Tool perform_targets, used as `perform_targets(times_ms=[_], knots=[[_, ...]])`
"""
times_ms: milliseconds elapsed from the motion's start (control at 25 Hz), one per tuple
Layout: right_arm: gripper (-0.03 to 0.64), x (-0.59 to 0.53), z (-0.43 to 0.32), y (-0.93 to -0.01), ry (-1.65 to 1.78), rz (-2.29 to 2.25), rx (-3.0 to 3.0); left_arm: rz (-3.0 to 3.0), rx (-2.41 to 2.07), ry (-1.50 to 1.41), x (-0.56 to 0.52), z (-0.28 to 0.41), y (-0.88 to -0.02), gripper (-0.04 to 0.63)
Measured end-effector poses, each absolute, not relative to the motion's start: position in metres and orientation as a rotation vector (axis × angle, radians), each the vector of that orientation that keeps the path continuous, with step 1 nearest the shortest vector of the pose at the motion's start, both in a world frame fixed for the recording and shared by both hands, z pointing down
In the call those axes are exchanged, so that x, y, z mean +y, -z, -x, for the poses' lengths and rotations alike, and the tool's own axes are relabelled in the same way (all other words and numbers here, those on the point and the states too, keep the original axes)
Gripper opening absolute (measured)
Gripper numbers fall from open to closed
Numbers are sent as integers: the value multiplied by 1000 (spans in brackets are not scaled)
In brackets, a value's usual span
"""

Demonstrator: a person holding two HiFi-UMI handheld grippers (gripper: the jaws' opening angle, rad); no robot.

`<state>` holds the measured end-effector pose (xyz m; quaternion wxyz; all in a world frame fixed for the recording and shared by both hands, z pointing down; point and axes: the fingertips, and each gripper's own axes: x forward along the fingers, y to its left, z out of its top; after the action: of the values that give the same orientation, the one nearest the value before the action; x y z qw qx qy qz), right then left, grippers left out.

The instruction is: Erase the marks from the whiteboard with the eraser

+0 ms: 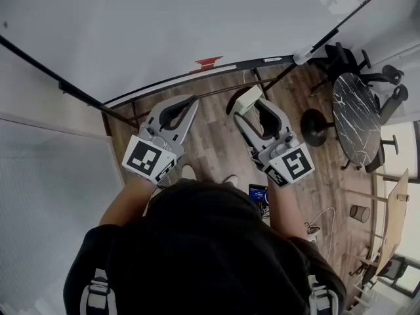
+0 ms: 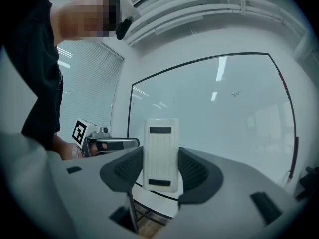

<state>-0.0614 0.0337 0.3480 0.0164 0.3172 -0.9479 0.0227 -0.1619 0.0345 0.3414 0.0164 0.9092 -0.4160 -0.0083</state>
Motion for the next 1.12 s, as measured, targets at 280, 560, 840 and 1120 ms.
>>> perform_targets(times_ms=[280,560,840,1120], knots=[[221,3,56,-328,-67,-1071,-2901,-2846,-1215,6,2,158,-324,5],[219,-6,48,-343,-71,-1115,-2886,-2847,-1183,3,-7,150,-339,5],[219,-25,30,-357,-58,-1104,-2919,-2861,-1206,-3,-24,130,-352,5],[219,-64,-1,-363,-28,-1059,-2946,-2863,-1268,-5,-58,97,-355,5]])
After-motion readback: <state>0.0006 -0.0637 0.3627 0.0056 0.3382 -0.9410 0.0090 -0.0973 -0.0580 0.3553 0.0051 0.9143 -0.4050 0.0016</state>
